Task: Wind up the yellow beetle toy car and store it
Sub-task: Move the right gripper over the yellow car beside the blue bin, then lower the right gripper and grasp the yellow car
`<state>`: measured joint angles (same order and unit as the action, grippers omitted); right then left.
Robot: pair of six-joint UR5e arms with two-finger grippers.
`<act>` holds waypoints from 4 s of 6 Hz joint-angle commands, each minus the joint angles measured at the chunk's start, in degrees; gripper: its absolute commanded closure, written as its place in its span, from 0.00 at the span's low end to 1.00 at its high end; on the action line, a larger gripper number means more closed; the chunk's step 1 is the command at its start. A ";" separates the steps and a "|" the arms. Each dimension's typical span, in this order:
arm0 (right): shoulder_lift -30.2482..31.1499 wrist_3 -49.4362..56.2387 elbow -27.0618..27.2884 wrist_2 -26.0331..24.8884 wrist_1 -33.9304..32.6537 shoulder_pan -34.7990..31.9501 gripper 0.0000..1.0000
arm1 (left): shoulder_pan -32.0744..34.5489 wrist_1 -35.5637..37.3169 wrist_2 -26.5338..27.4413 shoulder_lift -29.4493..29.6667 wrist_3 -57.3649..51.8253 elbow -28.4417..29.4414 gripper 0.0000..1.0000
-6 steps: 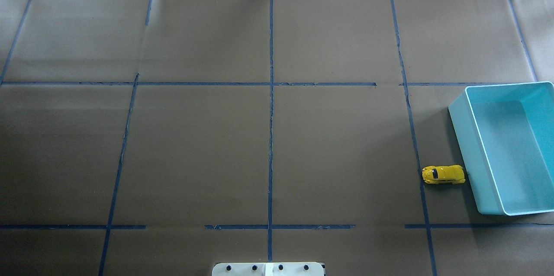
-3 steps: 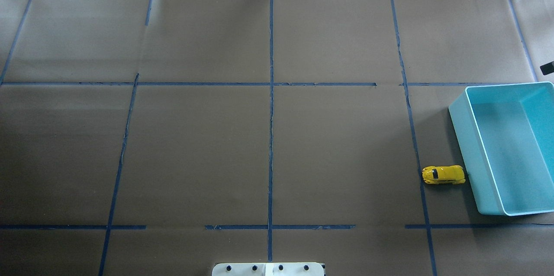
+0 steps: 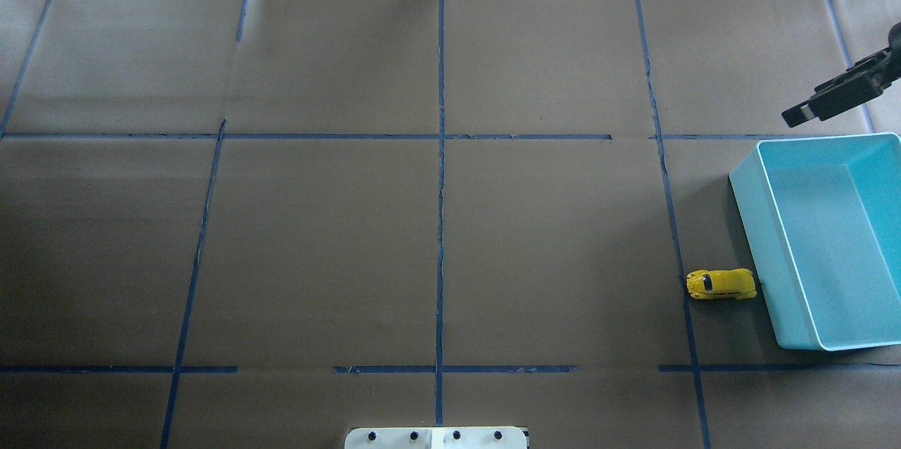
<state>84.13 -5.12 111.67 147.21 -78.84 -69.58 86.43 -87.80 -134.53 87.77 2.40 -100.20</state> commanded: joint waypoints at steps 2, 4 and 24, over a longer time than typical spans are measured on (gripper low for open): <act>0.24 7.06 5.98 -8.53 0.00 13.09 0.00 | 0.14 0.61 0.06 -1.54 -2.23 -1.40 0.00; 2.34 11.41 7.77 -18.41 -0.18 20.52 0.01 | 0.23 0.52 -0.03 -2.25 -2.14 -0.52 0.00; 8.15 37.47 3.56 -46.40 -11.25 43.30 0.09 | 0.58 -0.09 -0.21 -2.34 -2.75 0.27 0.00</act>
<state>92.32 32.32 115.53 100.75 -90.09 -26.42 87.01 -87.89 -134.67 85.36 -0.35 -99.97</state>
